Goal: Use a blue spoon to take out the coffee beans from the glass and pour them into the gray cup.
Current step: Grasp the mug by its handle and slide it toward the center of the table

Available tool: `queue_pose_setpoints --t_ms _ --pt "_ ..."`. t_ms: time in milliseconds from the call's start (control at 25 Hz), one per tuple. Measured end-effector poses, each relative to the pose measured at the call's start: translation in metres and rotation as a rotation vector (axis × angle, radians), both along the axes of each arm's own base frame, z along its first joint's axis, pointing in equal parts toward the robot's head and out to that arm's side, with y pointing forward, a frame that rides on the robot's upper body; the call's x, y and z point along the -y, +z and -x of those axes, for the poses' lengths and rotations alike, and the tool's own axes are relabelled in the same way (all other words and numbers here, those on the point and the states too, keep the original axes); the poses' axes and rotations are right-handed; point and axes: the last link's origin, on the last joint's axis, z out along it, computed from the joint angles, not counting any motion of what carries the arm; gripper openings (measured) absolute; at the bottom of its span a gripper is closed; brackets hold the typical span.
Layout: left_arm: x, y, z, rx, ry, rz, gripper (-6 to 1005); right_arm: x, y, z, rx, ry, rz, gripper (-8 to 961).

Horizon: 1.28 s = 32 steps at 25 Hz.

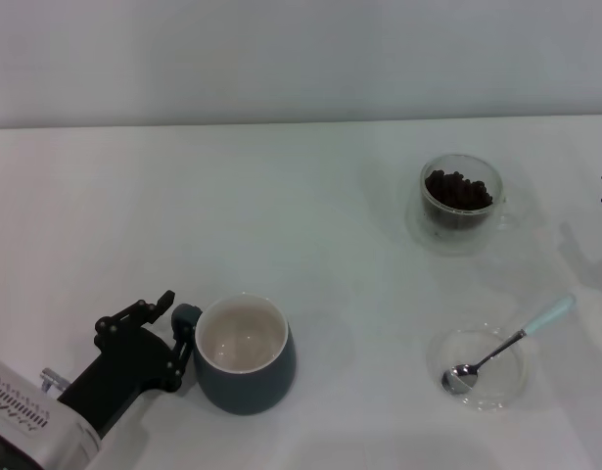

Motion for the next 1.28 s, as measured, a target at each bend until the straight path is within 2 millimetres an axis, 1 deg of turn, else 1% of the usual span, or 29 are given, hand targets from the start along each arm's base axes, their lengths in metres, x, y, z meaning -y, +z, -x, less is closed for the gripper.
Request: queue_pose_setpoints --t_ms 360,600,800,1000,1080,1160,1280 --pt "0.003 0.002 0.001 0.006 0.001 -0.009 389 -0.001 0.001 0.000 -0.002 0.000 -0.005 804" --pt "0.011 0.002 0.006 0.009 0.018 -0.007 585 -0.001 0.001 0.000 -0.003 -0.001 -0.009 802" --pt "0.022 0.003 0.010 0.022 0.021 -0.016 718 -0.001 0.001 0.000 -0.017 0.000 -0.008 801" --pt "0.041 0.012 0.018 0.054 0.033 -0.056 722 -0.002 0.006 -0.008 -0.181 -0.022 0.035 800" --pt "0.049 0.014 0.022 0.061 0.048 -0.070 723 -0.003 0.009 -0.014 -0.266 -0.037 0.090 799" --pt "0.054 0.016 0.025 0.065 0.061 -0.081 724 0.000 0.013 -0.023 -0.369 -0.064 0.165 799" --pt "0.061 0.019 0.029 0.081 0.084 -0.104 725 0.006 0.019 -0.030 -0.501 -0.085 0.288 798"
